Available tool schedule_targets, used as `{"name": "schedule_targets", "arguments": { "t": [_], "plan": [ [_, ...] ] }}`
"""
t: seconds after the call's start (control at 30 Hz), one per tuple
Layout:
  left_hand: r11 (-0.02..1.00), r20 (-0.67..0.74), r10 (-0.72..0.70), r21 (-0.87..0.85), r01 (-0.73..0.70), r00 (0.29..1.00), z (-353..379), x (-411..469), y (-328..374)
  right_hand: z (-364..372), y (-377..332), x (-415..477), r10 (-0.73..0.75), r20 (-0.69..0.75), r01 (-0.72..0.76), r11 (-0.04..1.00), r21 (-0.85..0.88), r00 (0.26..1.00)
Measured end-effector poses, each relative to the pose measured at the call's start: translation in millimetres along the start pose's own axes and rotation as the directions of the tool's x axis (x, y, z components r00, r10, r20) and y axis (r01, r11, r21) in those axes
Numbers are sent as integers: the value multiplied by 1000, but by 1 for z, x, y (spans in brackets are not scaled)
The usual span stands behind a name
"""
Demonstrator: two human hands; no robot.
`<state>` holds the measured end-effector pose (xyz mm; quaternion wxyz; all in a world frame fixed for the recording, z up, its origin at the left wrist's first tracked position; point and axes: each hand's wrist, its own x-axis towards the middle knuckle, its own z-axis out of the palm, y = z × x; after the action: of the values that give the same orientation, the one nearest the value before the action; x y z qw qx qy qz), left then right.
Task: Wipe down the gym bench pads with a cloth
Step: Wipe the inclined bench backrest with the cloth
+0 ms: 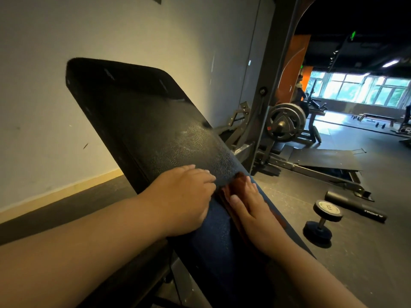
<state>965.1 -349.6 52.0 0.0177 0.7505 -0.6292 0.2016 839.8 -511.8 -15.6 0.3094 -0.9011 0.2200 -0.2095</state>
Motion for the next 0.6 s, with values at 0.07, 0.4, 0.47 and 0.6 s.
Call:
{"name": "schedule_targets", "arguments": {
  "t": [0.07,0.4,0.47,0.6],
  "plan": [
    [1000,-39,4,9,-4,999,-6,-2,-20,9,-14,7,-11,-26,11,1000,-23,1000],
    [995,-105,-94,-41,90,990,-15,12,-56,-3,-25,53,-123,17,123,992,-36,992],
    [989,-99,-132,-78,125,986,-17,14,-61,5,-37,62,-146,28,147,987,-58,989],
    [982,-131,-186,6,188,974,-31,17,-90,16,-66,53,-337,194,359,928,-95,921]
  ]
}}
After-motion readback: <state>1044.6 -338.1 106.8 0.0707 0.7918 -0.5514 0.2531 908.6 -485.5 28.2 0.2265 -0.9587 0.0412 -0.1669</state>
